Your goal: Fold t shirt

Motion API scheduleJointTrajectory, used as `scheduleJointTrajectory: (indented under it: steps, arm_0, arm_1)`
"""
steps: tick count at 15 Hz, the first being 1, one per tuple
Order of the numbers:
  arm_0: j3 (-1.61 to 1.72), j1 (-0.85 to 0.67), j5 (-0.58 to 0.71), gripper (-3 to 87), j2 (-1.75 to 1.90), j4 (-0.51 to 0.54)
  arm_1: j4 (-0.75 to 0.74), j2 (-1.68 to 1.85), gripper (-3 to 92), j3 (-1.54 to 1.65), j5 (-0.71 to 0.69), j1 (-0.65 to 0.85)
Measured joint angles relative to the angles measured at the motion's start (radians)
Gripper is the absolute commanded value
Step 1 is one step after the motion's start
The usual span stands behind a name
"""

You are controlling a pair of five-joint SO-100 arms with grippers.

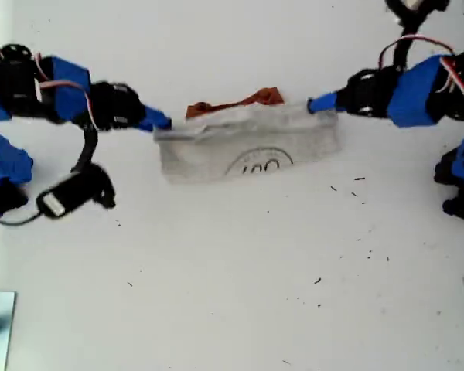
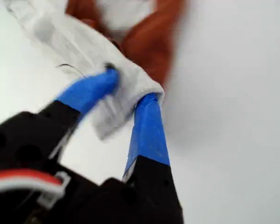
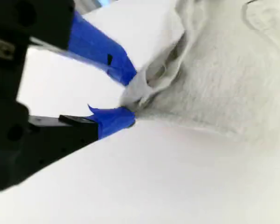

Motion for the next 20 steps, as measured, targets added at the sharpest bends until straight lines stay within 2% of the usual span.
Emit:
scheduleJointTrajectory:
  steps: [1,2,4,6,7,8,9,11,14,15,16,18,20]
  arm_0:
    - [0.118,-0.150,-0.046,28.6,0.109,-0.046]
    - [0.239,-0.213,-0.058,24.2,0.255,-0.092]
    - [0.373,-0.207,-0.054,17.3,0.494,-0.100]
    - [0.494,-0.098,-0.060,12.2,0.706,-0.072]
    - [0.569,-0.018,-0.081,5.6,0.818,-0.054]
    - [0.652,0.057,-0.123,-0.2,0.933,-0.034]
    - [0.758,0.155,-0.160,-0.2,1.091,-0.014]
    - [0.861,0.321,-0.262,-0.2,1.347,0.110]
    - [0.879,0.399,-0.272,7.2,1.387,0.267]
    - [0.879,0.445,-0.242,7.3,1.390,0.275]
    - [0.879,0.477,-0.225,7.3,1.391,0.275]
    - [0.879,0.541,-0.219,7.4,1.391,0.275]
    - [0.879,0.557,-0.219,7.4,1.391,0.275]
  arm_1:
    - [-0.048,0.110,28.5,0.109,0.026,0.130]
    - [-0.023,0.270,28.5,0.202,0.028,0.193]
    - [0.206,0.618,28.5,0.265,-0.012,0.272]
    - [0.433,0.842,27.8,0.341,-0.014,0.195]
    - [0.453,0.851,26.3,0.376,0.009,0.103]
    - [0.456,0.867,20.8,0.431,0.038,0.020]
    - [0.468,0.867,17.7,0.457,0.061,-0.044]
    - [0.526,0.870,15.0,0.495,0.089,-0.137]
    - [0.611,0.870,14.9,0.509,0.140,-0.216]
    - [0.612,0.870,14.9,0.509,0.161,-0.213]
    - [0.612,0.870,14.5,0.509,0.086,-0.207]
    - [0.621,0.870,14.5,0.509,-0.229,-0.206]
    - [0.621,0.870,14.5,0.509,-0.287,-0.212]
